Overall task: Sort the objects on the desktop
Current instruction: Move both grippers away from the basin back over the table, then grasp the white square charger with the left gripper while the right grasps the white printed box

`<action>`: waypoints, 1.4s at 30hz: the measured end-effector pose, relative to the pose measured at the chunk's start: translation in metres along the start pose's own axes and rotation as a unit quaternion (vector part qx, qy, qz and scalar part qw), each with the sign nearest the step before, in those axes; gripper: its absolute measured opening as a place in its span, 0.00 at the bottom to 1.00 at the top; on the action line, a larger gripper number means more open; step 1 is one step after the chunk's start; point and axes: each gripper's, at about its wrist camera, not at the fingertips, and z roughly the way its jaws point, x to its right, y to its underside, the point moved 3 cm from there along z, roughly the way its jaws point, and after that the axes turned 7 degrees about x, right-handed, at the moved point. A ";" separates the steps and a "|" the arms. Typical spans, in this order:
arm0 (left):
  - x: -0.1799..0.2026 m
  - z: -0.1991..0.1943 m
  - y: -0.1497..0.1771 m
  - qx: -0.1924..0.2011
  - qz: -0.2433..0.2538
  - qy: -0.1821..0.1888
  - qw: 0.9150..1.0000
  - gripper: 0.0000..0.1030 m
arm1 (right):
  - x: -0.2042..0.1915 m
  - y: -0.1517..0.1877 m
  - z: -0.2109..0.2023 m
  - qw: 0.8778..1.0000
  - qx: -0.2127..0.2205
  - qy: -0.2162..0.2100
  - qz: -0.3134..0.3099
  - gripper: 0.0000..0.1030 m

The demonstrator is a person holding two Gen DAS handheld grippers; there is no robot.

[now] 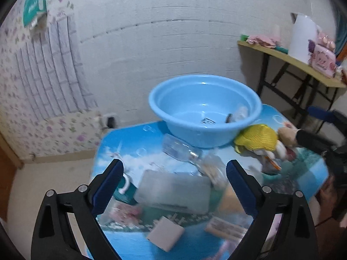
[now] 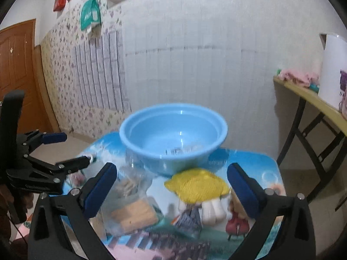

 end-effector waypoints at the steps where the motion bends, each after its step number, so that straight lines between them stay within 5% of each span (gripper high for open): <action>1: -0.002 -0.001 0.002 0.000 -0.012 0.007 1.000 0.93 | 0.001 0.003 0.001 1.000 -0.011 -0.005 0.004 1.00; 5: -0.011 0.004 0.013 -0.030 -0.054 0.028 0.998 0.95 | 0.003 0.016 0.001 0.999 -0.024 -0.021 0.015 1.00; 8: -0.019 0.006 0.023 -0.036 -0.069 0.010 0.997 0.97 | -0.003 0.025 -0.002 0.999 -0.031 0.001 -0.010 1.00; 14: -0.026 0.000 0.039 -0.028 -0.042 -0.021 0.999 1.00 | 0.003 0.040 0.003 0.998 -0.061 0.009 0.007 1.00; 21: -0.031 -0.002 0.058 -0.040 -0.038 0.002 0.998 1.00 | 0.006 0.060 0.015 0.990 -0.119 -0.029 0.071 0.96; 30: -0.044 0.007 0.088 -0.074 -0.044 -0.008 0.996 1.00 | -0.012 0.061 0.008 0.991 -0.113 -0.049 0.060 0.95; 39: -0.035 0.010 0.098 -0.067 -0.003 0.029 0.997 1.00 | -0.036 0.061 0.010 0.989 -0.119 -0.081 0.037 0.91; 42: -0.035 0.013 0.101 -0.070 0.002 0.029 0.997 0.91 | -0.044 0.060 0.008 0.989 -0.115 -0.090 0.025 0.90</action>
